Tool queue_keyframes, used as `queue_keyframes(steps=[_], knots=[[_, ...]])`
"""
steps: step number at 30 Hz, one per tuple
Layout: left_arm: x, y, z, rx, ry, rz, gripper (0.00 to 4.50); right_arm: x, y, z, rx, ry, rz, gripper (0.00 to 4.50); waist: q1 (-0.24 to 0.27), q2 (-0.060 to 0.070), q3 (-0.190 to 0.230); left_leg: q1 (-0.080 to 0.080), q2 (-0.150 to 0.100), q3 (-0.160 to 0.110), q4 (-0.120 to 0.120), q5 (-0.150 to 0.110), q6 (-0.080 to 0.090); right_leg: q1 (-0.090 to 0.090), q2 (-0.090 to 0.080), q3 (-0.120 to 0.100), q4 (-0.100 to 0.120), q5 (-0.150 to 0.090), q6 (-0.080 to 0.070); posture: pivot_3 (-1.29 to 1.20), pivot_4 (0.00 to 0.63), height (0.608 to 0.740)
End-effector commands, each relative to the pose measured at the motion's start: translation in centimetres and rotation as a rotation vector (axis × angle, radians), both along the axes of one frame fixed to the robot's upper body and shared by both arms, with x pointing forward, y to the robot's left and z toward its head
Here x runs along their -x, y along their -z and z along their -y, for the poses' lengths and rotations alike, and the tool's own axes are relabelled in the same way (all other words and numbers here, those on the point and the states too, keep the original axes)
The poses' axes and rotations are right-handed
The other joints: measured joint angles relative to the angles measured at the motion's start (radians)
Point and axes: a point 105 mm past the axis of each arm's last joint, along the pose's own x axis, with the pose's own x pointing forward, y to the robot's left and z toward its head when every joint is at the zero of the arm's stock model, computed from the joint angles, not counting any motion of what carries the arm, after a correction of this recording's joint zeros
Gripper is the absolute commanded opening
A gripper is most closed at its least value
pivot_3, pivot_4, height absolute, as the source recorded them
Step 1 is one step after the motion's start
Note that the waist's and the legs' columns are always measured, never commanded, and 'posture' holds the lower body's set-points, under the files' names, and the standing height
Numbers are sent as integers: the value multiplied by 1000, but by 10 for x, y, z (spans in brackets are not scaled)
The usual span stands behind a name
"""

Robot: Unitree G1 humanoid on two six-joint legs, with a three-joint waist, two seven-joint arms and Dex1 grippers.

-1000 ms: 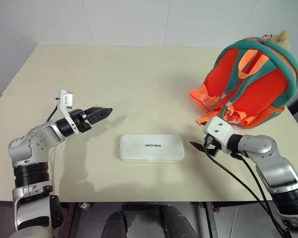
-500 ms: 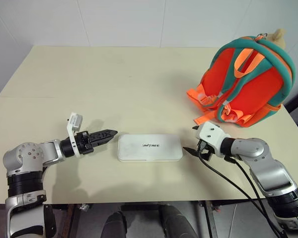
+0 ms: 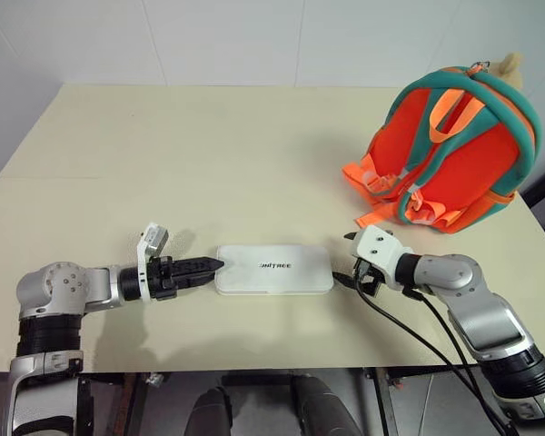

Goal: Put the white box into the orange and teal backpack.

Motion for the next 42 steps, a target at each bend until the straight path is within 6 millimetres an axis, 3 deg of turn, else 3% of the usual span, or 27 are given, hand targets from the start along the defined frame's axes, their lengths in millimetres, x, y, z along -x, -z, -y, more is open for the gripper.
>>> queue_keyframes(steps=[1,9,21,38,42], knots=[[-5,0,7,6,30,5,4479,0,-14,-10,-15,-45,51,4500,1,0,0,0,0,0,0,0,0,0,0,0,0,0,0,0,150,740],[-10,1,20,13,91,2,4479,-1,-16,-14,-9,-62,57,4500,2,0,0,0,0,0,0,0,-1,0,0,0,0,0,0,0,150,740],[-19,-1,10,-35,130,36,4479,-2,-12,-8,3,-47,51,4500,1,0,0,0,0,-1,0,1,-1,0,0,0,0,0,0,0,150,740],[-47,-6,3,-127,184,134,4479,1,-13,-8,-10,-42,57,4500,1,0,0,0,0,-1,-2,1,-1,0,0,-1,-1,-1,-1,0,150,740],[-46,-6,6,-109,214,132,3214,1,-13,-8,-11,-41,57,4500,-1,0,0,0,0,-1,-2,1,-1,0,0,-1,-1,-1,-1,0,150,740]])
